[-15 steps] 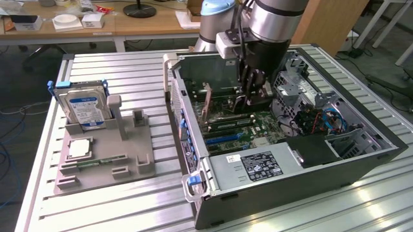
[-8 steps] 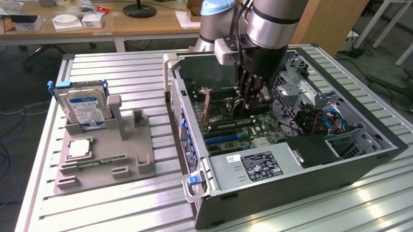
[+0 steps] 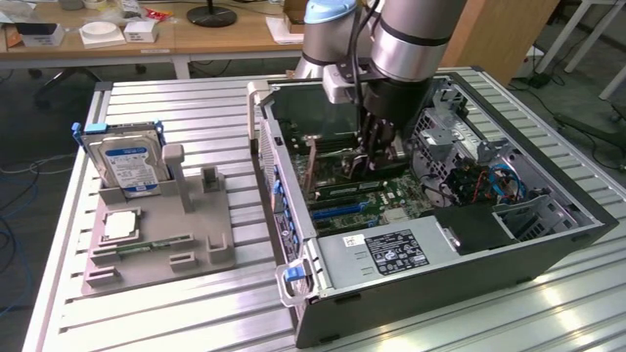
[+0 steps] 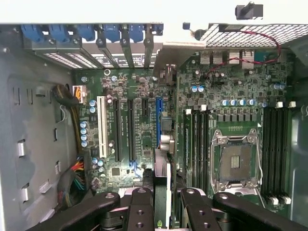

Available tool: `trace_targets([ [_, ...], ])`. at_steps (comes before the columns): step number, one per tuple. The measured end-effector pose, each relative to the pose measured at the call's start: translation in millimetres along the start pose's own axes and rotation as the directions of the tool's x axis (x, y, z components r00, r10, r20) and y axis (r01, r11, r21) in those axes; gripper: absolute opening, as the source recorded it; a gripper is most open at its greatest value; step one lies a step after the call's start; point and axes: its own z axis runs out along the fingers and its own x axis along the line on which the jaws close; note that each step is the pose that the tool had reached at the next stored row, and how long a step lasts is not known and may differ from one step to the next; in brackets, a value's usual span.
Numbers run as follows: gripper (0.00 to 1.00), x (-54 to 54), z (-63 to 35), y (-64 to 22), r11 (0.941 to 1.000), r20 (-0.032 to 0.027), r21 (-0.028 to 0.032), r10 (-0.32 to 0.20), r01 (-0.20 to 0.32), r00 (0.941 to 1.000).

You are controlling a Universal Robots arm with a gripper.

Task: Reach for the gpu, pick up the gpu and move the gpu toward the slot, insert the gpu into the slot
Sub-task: 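Insert the gpu into the slot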

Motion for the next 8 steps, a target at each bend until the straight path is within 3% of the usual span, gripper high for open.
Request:
trace_targets([
  [8, 0.27, 0.8, 11.4, 4.6, 1.0, 0.0, 0.0, 0.0, 0.0, 1.0],
])
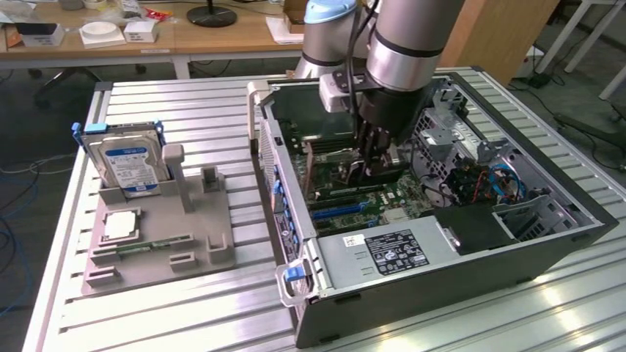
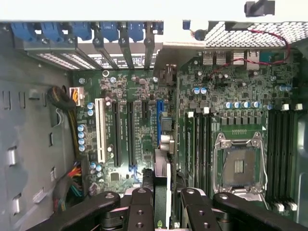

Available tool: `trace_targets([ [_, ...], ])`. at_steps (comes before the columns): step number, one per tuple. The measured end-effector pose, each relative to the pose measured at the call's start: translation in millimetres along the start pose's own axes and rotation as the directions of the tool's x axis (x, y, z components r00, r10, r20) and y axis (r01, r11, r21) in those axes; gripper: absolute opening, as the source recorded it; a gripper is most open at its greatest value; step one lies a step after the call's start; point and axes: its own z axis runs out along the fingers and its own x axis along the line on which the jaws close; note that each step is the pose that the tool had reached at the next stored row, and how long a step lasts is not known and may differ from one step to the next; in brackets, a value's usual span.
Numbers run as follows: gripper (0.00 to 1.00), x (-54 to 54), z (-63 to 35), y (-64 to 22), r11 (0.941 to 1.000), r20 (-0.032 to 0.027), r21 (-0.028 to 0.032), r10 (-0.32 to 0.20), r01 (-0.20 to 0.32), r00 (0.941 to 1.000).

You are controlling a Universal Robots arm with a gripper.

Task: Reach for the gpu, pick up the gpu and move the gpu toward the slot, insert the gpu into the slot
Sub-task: 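Insert the gpu into the slot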

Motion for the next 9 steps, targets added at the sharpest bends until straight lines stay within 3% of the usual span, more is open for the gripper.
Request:
trace_targets([
  [9, 0.27, 0.7, 11.7, 2.9, 1.0, 0.0001, 0.0, 0.0, 0.0, 1.0],
])
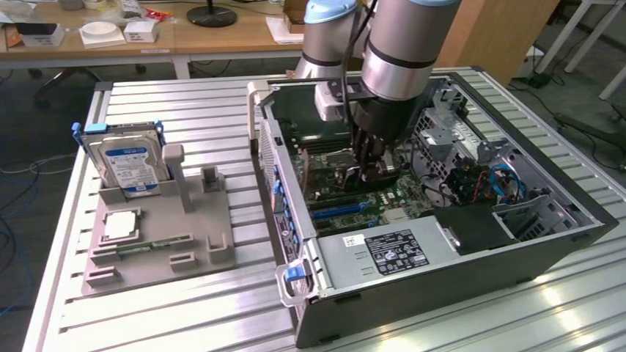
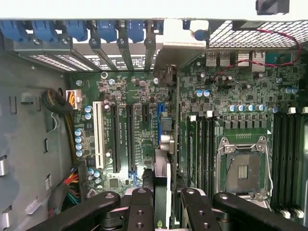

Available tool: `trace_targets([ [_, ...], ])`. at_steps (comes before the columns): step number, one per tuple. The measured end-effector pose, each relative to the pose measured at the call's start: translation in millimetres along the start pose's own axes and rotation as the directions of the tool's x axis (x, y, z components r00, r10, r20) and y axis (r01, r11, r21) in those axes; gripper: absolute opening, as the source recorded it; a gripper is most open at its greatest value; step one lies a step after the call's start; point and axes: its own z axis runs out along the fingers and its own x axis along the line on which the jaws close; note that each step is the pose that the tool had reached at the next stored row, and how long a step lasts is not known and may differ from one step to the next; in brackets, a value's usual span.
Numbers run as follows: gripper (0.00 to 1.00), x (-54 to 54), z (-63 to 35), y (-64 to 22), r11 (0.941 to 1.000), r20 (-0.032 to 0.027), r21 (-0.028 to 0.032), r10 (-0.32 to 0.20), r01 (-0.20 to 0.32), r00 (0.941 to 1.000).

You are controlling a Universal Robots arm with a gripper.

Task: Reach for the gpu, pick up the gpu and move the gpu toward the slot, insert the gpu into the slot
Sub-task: 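Insert the gpu into the slot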

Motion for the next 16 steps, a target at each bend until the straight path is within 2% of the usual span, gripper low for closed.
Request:
trace_targets([
  [4, 0.27, 0.2, 3.1, 0.8, 1.0, -0.0001, -0.0001, 0.0, 0.0, 1.0],
  [16, 0.27, 0.4, 3.6, 2.2, 1.0, -0.0001, -0.0001, 0.0, 0.0, 1.0],
])
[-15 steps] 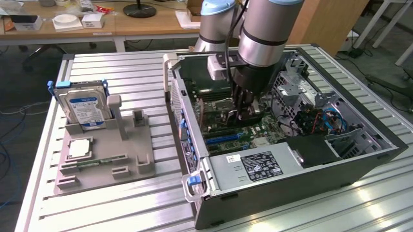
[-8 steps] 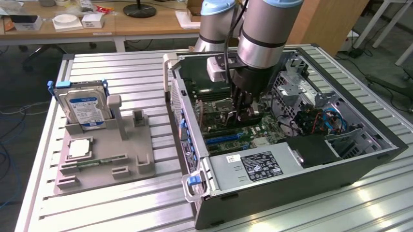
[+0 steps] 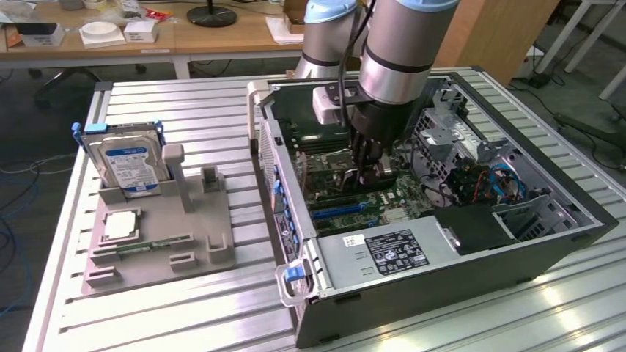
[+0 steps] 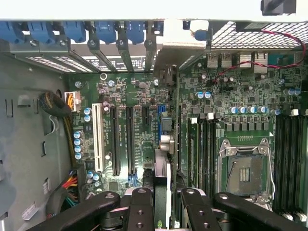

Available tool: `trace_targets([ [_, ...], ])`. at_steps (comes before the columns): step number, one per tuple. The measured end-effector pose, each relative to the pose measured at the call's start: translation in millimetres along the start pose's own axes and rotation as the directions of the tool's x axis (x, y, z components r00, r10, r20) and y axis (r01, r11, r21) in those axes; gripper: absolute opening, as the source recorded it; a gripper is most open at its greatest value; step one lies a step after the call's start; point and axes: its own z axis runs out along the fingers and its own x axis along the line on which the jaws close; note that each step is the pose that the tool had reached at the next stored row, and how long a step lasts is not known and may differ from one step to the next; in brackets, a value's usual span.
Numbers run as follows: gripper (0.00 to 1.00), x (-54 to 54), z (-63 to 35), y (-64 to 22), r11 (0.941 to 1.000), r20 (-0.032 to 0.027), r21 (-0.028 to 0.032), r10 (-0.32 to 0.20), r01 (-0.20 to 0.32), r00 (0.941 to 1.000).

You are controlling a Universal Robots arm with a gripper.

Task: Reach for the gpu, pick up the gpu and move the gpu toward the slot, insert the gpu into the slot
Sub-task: 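Insert the gpu into the slot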

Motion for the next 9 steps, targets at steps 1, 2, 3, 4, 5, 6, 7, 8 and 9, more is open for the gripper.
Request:
trace_targets([
  [1, 0.27, 0.3, 0.2, 0.1, 1.0, 0.0, 0.0001, 0.0, 0.0, 1.0],
  [2, 0.27, 0.6, 0.3, 0.1, 1.0, 0.0, 0.0001, 0.0, 0.0, 1.0],
  [3, 0.27, 1.0, 0.5, 0.1, 1.0, 0.0001, 0.0001, 0.0, 0.0, 1.0],
  [4, 0.27, 1.5, 0.7, 0.0, 1.0, -0.0001, 0.0, 0.0, 0.0, 1.0],
  [5, 0.27, 2.0, 0.9, 0.0, 1.0, 0.0, 0.0, 0.0, 0.0, 1.0],
  [6, 0.27, 2.3, 1.4, 0.0, 1.0, 0.0001, 0.0001, 0.0, 0.0, 1.0],
  [7, 0.27, 2.4, 2.1, 0.0, 1.0, 0.0001, 0.0002, 0.0, 0.0, 1.0],
  [8, 0.27, 2.5, 2.7, 0.1, 1.0, -0.0006, 0.0, 0.0, 0.0, 1.0],
  [9, 0.27, 2.5, 3.4, 0.0, 1.0, -0.0021, -0.0007, 0.0, 0.0, 1.0],
])
